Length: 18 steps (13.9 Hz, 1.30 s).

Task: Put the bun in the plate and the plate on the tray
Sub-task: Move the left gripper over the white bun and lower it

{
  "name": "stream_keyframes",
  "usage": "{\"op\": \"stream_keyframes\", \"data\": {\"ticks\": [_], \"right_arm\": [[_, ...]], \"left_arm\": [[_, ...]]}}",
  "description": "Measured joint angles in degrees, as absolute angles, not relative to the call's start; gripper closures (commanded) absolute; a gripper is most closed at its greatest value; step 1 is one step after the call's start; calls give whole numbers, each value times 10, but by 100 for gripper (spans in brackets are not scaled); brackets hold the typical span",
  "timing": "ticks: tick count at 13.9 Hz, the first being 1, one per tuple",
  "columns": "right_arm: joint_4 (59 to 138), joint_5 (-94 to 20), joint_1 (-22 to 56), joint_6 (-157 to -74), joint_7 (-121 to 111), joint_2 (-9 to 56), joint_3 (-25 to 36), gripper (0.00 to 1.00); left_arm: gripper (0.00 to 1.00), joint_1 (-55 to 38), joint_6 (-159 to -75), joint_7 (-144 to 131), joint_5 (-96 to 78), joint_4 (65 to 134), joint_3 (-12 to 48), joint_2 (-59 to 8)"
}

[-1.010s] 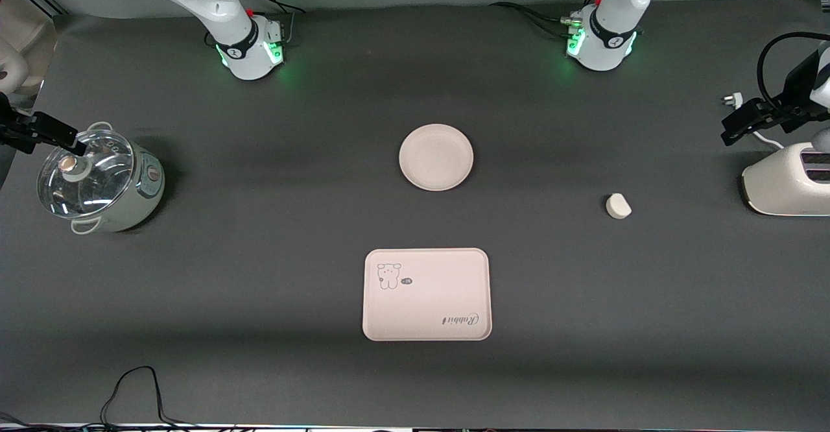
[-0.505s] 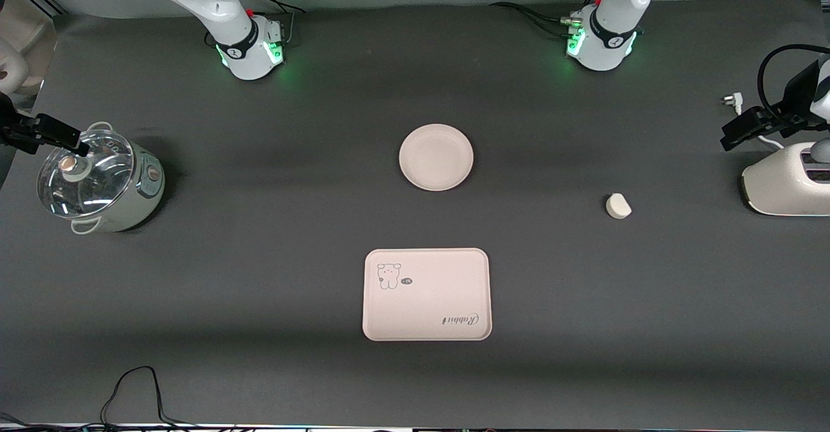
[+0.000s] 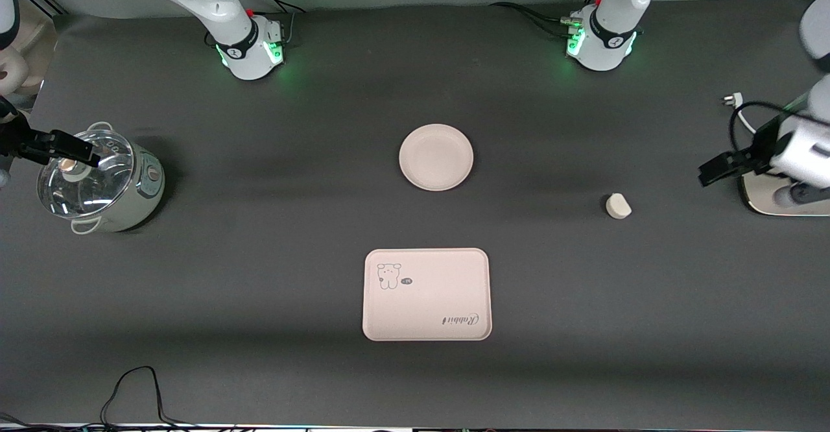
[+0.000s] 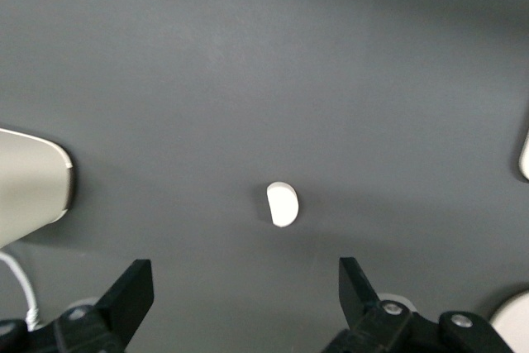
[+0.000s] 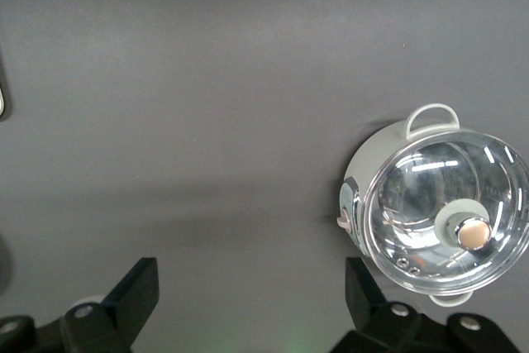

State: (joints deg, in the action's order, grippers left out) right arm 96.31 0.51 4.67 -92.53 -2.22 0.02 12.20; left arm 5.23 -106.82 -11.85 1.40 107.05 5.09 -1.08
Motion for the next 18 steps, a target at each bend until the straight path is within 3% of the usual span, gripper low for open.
{"op": "stream_keyframes", "data": {"ticks": [4,9,12,18], "right_arm": [[951,-14,48,-925,-22,16,125,0],[950,-36,50,-925,-22,19,127,0],[950,-37,52,-925,-22,21,125,0],[941,-6,52,-931,-22,31,125,0]], "left_arm": [[0,55,-1206,-119,13,1185,50,-52],[0,56,-1328,-128,12,1218,50,-167],[0,56,-1351,-183,10,1217,51,-216],[2,56,-1363,-214,-6,1217,58,-250]]}}
